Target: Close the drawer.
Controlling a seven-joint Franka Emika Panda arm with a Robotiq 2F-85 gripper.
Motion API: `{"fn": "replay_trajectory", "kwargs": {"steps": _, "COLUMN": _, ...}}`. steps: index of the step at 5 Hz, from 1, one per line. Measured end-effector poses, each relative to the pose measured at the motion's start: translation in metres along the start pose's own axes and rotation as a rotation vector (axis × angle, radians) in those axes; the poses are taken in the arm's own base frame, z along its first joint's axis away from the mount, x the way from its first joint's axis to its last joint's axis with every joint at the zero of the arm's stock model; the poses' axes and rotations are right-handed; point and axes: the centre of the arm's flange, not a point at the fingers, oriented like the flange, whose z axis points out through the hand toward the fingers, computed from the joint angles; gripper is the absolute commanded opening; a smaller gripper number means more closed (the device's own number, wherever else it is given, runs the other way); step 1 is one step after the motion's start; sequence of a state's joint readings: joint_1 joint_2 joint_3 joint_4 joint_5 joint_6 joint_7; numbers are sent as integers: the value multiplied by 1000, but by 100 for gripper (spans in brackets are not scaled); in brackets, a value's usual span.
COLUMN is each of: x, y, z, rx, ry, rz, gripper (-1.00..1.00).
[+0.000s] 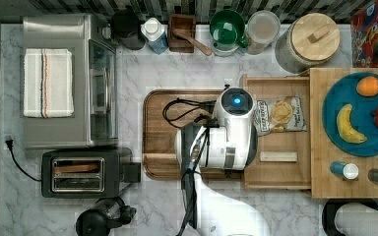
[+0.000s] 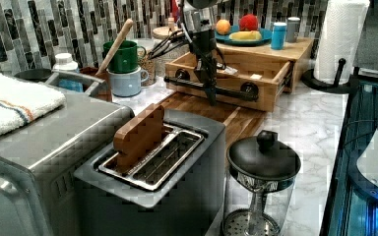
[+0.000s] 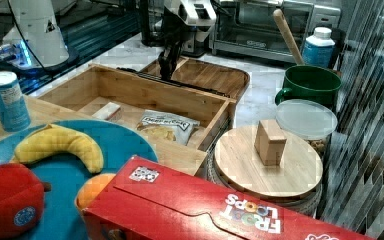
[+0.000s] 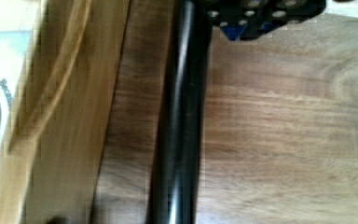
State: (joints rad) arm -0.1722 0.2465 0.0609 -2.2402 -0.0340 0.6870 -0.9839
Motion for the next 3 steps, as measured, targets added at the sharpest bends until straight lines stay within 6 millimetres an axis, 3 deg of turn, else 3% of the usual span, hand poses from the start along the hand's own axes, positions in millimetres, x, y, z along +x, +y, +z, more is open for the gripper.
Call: {"fn": "replay_trajectory", "kwargs": {"steps": 3, "x": 5, "y": 38, "z": -4, "rx": -14, "ry": 111, "rz": 52, "gripper": -100}}
